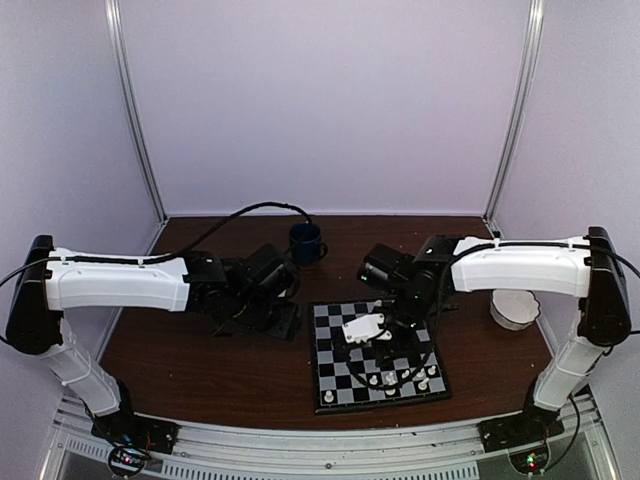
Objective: Set up the chess pieces on the board
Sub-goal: Place the pawn at d2, then pick up the pawn from the chessboard.
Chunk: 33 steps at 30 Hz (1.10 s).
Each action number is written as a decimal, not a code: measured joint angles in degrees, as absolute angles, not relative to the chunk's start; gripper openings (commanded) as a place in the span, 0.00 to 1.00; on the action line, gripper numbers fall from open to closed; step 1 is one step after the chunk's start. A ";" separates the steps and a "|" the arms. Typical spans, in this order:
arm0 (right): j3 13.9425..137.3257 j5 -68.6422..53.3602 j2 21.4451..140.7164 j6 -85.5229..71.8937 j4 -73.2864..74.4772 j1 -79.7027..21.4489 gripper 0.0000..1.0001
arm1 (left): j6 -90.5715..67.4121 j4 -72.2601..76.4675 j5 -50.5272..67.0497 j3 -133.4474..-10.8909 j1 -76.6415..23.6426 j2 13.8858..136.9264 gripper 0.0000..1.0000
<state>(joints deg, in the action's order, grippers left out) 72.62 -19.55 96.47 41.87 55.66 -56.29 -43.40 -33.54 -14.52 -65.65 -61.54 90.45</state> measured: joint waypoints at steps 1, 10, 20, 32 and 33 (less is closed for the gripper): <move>72.90 -19.62 95.83 41.87 55.75 -55.70 0.21 | -43.42 -33.54 -14.50 -65.65 -61.56 90.45 0.59; 75.09 -20.67 96.51 38.24 53.21 -44.69 0.17 | -43.42 -33.54 -14.33 -65.65 -61.54 90.45 0.59; 77.84 -18.02 102.80 34.57 50.06 -44.27 0.22 | -43.40 -33.52 -13.43 -65.65 -61.54 91.31 0.59; 83.77 -15.55 109.91 34.20 49.19 -43.99 0.22 | -43.35 -33.52 -13.26 -65.65 -61.54 91.44 0.59; 84.03 -15.33 110.43 34.22 49.19 -43.94 0.22 | -43.38 -33.54 -13.26 -65.65 -61.54 91.44 0.59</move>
